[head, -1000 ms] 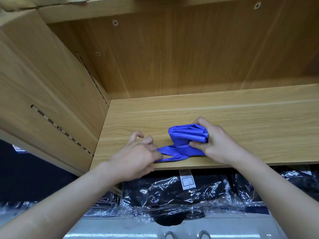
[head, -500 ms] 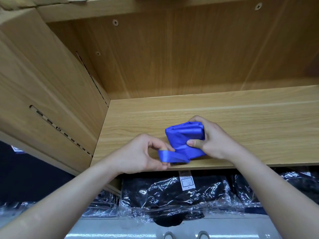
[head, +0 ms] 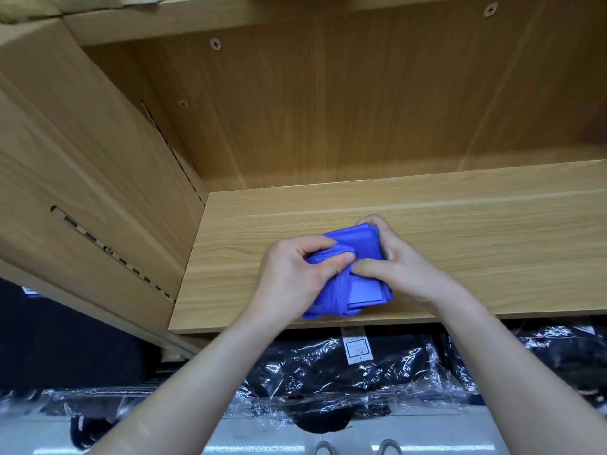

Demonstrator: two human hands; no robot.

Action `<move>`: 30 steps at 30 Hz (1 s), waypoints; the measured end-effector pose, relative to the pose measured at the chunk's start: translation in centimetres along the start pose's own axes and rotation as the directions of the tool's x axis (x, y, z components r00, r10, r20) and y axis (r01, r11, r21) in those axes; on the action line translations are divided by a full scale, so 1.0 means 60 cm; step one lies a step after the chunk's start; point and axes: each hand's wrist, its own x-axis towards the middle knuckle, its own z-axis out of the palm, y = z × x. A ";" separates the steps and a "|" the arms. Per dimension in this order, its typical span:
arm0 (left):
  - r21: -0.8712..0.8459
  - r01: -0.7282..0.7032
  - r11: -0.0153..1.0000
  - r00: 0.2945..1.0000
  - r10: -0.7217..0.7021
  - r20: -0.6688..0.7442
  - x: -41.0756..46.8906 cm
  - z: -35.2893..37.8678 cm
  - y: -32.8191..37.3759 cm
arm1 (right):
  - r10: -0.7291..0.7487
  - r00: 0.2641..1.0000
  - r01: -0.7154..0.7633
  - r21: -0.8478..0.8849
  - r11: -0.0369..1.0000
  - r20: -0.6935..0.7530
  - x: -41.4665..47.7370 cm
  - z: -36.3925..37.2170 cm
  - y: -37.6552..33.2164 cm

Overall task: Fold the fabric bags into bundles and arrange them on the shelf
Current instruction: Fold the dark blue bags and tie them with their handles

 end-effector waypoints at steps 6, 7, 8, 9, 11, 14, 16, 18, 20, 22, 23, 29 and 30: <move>0.042 0.030 0.999 1.000 -0.030 -0.003 0.002 0.006 0.007 | -0.009 0.992 0.016 0.062 0.998 -0.123 -0.008 0.024 0.026; 0.008 0.058 0.998 0.998 -0.058 0.036 0.001 0.004 0.008 | -0.024 0.990 0.024 -0.008 1.000 -0.137 -0.008 0.025 0.026; -0.045 0.090 0.995 0.992 -0.086 0.088 0.000 0.001 0.009 | -0.043 0.989 0.033 -0.069 0.997 -0.140 -0.008 0.025 0.026; -0.088 0.126 0.988 0.982 -0.112 0.149 0.001 -0.006 0.009 | -0.058 0.988 0.043 -0.111 0.993 -0.141 -0.008 0.022 0.024; -0.095 0.142 0.985 0.964 -0.116 0.241 0.001 -0.025 0.006 | -0.070 0.981 0.050 -0.110 0.993 -0.179 -0.010 0.014 0.017; 0.021 0.002 1.000 0.947 -0.008 0.322 -0.002 -0.054 -0.002 | -0.065 0.958 0.086 0.064 0.994 -0.279 -0.013 -0.004 -0.001; 0.066 -0.074 0.995 0.930 0.045 0.364 -0.012 -0.057 -0.009 | -0.051 0.957 0.105 0.179 0.978 -0.285 -0.015 -0.009 -0.005; -0.021 -0.052 0.998 0.925 0.057 0.377 -0.021 -0.053 -0.014 | -0.031 0.967 0.100 0.265 0.959 -0.253 -0.019 -0.005 -0.007; -0.184 0.017 0.983 0.921 0.056 0.386 -0.027 -0.047 -0.018 | -0.017 0.975 0.090 0.323 0.942 -0.223 -0.023 -0.001 -0.006; -0.292 0.071 0.954 0.935 0.038 0.351 -0.031 -0.041 -0.016 | -0.012 0.975 0.098 0.382 0.919 -0.222 -0.024 0.004 -0.003; -0.320 0.069 0.945 0.949 0.037 0.313 -0.033 -0.037 -0.013 | -0.007 0.971 0.109 0.415 0.903 -0.238 -0.023 0.007 -0.001; -0.270 -0.145 0.952 0.980 0.176 0.094 -0.062 -0.010 0.002 | -0.005 0.937 0.198 0.519 0.831 -0.350 -0.026 0.014 -0.004; -0.271 -0.157 0.950 0.979 0.186 0.085 -0.066 -0.009 0.001 | -0.013 0.941 0.200 0.527 0.826 -0.338 -0.028 0.014 -0.007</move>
